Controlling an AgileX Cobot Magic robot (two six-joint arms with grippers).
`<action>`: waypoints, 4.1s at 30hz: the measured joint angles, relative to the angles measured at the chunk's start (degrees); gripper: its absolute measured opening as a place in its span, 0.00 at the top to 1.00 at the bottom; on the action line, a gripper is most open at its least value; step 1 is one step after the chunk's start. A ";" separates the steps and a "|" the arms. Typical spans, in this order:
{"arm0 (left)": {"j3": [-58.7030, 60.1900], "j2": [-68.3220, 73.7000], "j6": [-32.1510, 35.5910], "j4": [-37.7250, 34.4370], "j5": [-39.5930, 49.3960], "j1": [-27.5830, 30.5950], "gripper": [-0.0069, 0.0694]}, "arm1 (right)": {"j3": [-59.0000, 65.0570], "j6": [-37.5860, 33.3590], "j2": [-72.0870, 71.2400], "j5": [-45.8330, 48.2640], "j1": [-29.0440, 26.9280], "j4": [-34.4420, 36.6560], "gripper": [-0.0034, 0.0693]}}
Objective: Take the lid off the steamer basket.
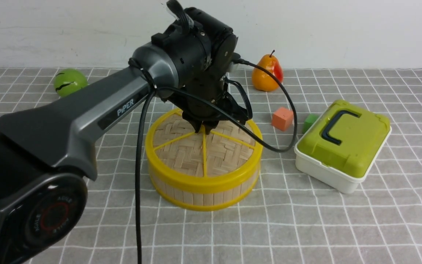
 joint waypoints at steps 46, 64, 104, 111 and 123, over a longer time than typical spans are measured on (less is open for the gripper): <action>44.21 -20.97 1.34 -8.18 -24.08 30.87 0.77 | 0.00 0.00 0.00 0.00 0.00 0.00 0.62; 44.45 -23.68 1.59 -13.83 -25.87 30.87 0.46 | 0.00 0.00 0.00 0.00 0.00 0.00 0.62; 109.25 -123.23 41.66 -40.86 -36.96 30.87 0.93 | 0.00 0.00 0.00 0.00 0.00 0.00 0.62; 115.66 -123.81 29.94 -29.99 -44.07 30.87 0.93 | 0.00 0.00 0.00 0.00 0.00 0.00 0.62; 127.31 -129.74 9.82 -17.55 -49.03 29.89 0.93 | 0.00 0.00 0.00 0.00 0.00 0.00 0.62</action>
